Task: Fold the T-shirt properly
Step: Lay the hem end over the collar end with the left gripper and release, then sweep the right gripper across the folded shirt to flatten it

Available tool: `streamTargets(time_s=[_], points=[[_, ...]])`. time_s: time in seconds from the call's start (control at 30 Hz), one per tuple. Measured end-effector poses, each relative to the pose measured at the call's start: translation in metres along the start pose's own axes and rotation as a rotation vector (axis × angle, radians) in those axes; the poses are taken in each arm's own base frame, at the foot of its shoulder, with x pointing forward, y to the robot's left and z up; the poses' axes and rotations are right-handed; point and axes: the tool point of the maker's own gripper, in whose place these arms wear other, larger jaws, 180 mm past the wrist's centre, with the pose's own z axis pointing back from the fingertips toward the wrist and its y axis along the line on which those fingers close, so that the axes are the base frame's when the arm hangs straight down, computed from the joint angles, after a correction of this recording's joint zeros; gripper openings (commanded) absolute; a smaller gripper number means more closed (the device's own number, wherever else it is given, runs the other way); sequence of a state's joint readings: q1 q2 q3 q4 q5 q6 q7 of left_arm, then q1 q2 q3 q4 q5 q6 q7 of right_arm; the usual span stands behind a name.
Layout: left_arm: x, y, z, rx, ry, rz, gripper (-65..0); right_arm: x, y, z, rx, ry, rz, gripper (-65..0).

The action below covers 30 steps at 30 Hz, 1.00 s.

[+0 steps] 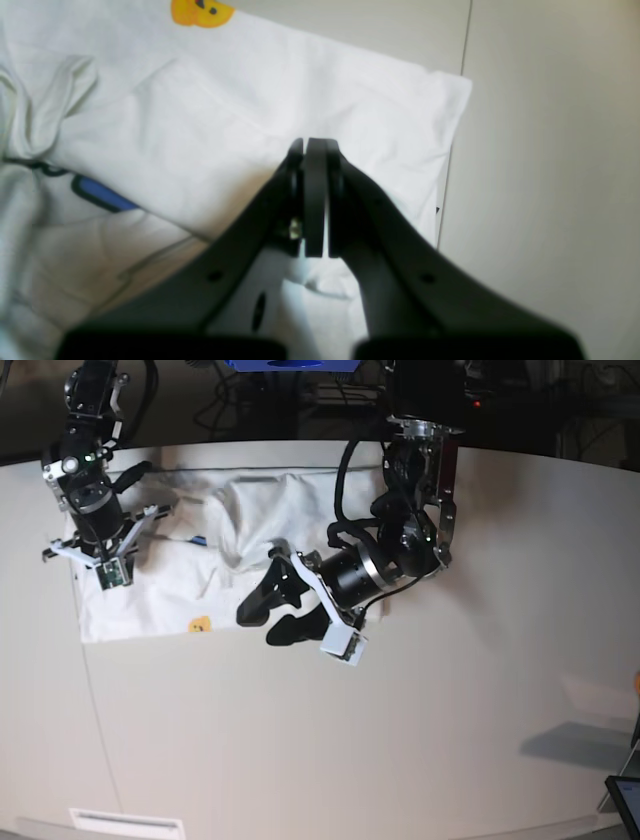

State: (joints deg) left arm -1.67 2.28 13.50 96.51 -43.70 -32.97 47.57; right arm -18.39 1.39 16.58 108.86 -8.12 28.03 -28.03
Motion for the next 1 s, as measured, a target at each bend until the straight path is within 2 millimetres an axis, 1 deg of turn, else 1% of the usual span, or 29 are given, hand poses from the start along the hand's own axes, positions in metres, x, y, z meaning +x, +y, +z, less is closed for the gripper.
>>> streamTargets(time_s=[0.07, 0.1, 0.13, 0.2, 0.27, 0.33, 0.4, 0.43, 0.53, 0.6, 0.7, 0.83, 0.9, 0.93, 1.0], points=[[0.007, 0.005, 0.008, 0.01, 0.011, -0.055, -31.9, -0.004, 0.001, 0.001, 0.002, 0.007, 0.002, -64.9], [0.011, 0.009, 0.014, 0.019, 0.009, -0.081, -33.3, -0.006, 0.001, 0.003, 0.005, 0.014, 0.004, -64.9], [0.012, 0.014, 0.022, 0.033, 0.018, -0.11, -37.1, -0.009, 0.005, 0.004, 0.017, 0.022, 0.01, -64.9], [0.009, 0.03, 0.039, 0.08, 0.059, -0.162, -50.2, -0.01, 0.014, 0.005, 0.068, 0.023, 0.039, -64.9], [0.0, 0.056, 0.061, 0.173, 0.118, -0.212, -64.8, -0.004, 0.021, 0.006, 0.107, 0.008, 0.065, -64.9], [-0.014, 0.084, 0.09, 0.288, 0.175, -0.229, -65.0, -0.001, 0.027, 0.006, 0.138, -0.005, 0.088, -64.9], [-0.029, 0.111, 0.12, 0.411, 0.236, -0.233, -65.0, 0.0, 0.038, 0.006, 0.186, -0.003, 0.133, -64.9], [-0.034, 0.122, 0.135, 0.47, 0.258, -0.233, -65.0, 0.001, 0.047, 0.007, 0.233, -0.006, 0.178, -64.9], [-0.047, 0.146, 0.171, 0.605, 0.314, -0.235, -65.0, 0.005, 0.072, 0.008, 0.324, -0.025, 0.271, -64.9], [-0.055, 0.153, 0.188, 0.658, 0.34, -0.226, -65.0, 0.006, 0.086, 0.009, 0.369, -0.033, 0.304, -64.9], [-0.065, 0.157, 0.204, 0.693, 0.367, -0.21, -65.0, 0.011, 0.091, 0.009, 0.38, -0.046, 0.31, -64.9], [-0.069, 0.159, 0.215, 0.715, 0.37, -0.197, -65.0, 0.032, 0.086, 0.013, 0.359, -0.104, 0.326, -64.9], [-0.072, 0.159, 0.218, 0.72, 0.378, -0.193, -65.0, 0.03, 0.088, 0.013, 0.365, -0.097, 0.33, -64.9], [-0.074, 0.158, 0.219, 0.719, 0.383, -0.191, -65.0, 0.028, 0.093, 0.014, 0.379, -0.092, 0.337, -64.9], [-0.076, 0.156, 0.215, 0.708, 0.384, -0.188, -65.0, 0.028, 0.108, 0.017, 0.421, -0.097, 0.354, -64.9]])
